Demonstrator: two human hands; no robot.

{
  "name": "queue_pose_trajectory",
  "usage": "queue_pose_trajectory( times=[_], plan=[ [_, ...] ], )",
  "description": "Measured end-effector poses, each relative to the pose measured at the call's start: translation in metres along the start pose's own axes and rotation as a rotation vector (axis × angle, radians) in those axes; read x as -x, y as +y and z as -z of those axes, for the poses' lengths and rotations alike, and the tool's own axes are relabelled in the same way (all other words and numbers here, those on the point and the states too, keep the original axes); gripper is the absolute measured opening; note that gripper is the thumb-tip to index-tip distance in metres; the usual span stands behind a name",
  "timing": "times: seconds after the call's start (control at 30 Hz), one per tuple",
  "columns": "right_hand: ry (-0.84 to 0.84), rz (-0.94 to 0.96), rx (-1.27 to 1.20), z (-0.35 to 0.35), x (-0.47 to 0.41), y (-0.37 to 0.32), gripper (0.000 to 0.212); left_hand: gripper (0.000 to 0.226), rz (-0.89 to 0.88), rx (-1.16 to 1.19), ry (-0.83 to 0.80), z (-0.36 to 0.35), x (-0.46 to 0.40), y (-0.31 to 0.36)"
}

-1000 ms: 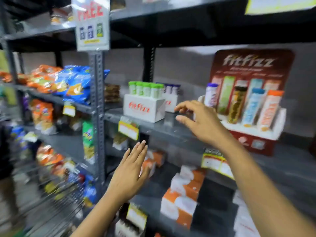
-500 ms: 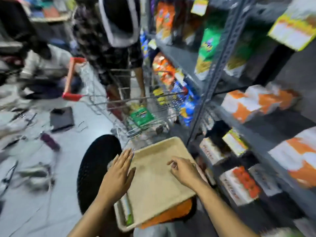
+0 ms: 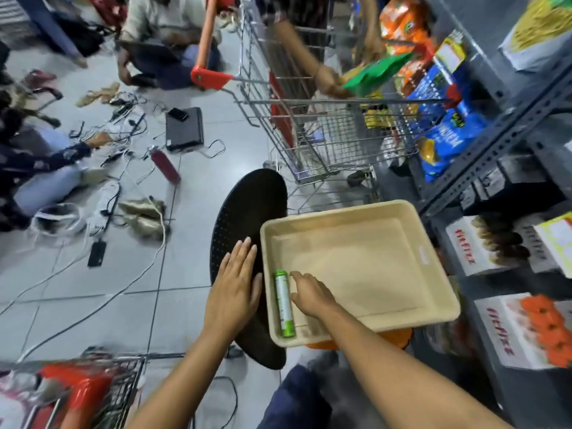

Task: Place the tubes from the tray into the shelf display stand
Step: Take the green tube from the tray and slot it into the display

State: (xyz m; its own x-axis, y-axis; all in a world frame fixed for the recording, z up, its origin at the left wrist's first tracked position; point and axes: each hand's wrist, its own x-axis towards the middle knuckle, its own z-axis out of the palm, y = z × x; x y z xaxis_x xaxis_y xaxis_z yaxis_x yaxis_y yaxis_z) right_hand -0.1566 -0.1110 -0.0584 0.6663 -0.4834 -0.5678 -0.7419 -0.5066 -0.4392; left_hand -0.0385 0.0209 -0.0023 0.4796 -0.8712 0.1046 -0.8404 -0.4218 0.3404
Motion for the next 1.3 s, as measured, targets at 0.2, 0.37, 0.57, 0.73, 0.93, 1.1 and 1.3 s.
queue_pose_trajectory(
  times=[0.2, 0.37, 0.57, 0.73, 0.93, 1.1, 1.3],
  plan=[
    [-0.008, 0.022, 0.054, -0.005, -0.041, -0.027, 0.045, 0.054, 0.026, -0.002, 0.006, -0.005, -0.002, -0.003],
    [-0.091, 0.003, 0.179, -0.003, -0.064, -0.041, 0.037, 0.052, 0.065, 0.01, 0.011, -0.006, 0.0, -0.006],
    [-0.117, -0.037, 0.294, 0.004, -0.075, -0.054, 0.032, 0.052, 0.079, -0.007, -0.001, -0.009, 0.0, -0.008],
    [-0.19, -0.042, 0.33, 0.018, -0.079, -0.06, 0.034, 0.054, 0.092, -0.036, 0.0, -0.009, -0.001, -0.008],
    [-0.137, 0.011, 0.316, 0.044, -0.055, -0.069, 0.038, 0.055, 0.092, -0.081, -0.024, -0.012, 0.002, -0.01],
    [0.063, 0.121, 0.269, 0.11, -0.009, -0.081, 0.034, 0.056, 0.09, -0.114, -0.079, -0.015, 0.004, -0.013],
    [0.302, 0.253, 0.366, 0.227, 0.079, -0.105, 0.026, 0.055, 0.004, -0.107, -0.101, -0.005, 0.009, -0.01]
  ],
)
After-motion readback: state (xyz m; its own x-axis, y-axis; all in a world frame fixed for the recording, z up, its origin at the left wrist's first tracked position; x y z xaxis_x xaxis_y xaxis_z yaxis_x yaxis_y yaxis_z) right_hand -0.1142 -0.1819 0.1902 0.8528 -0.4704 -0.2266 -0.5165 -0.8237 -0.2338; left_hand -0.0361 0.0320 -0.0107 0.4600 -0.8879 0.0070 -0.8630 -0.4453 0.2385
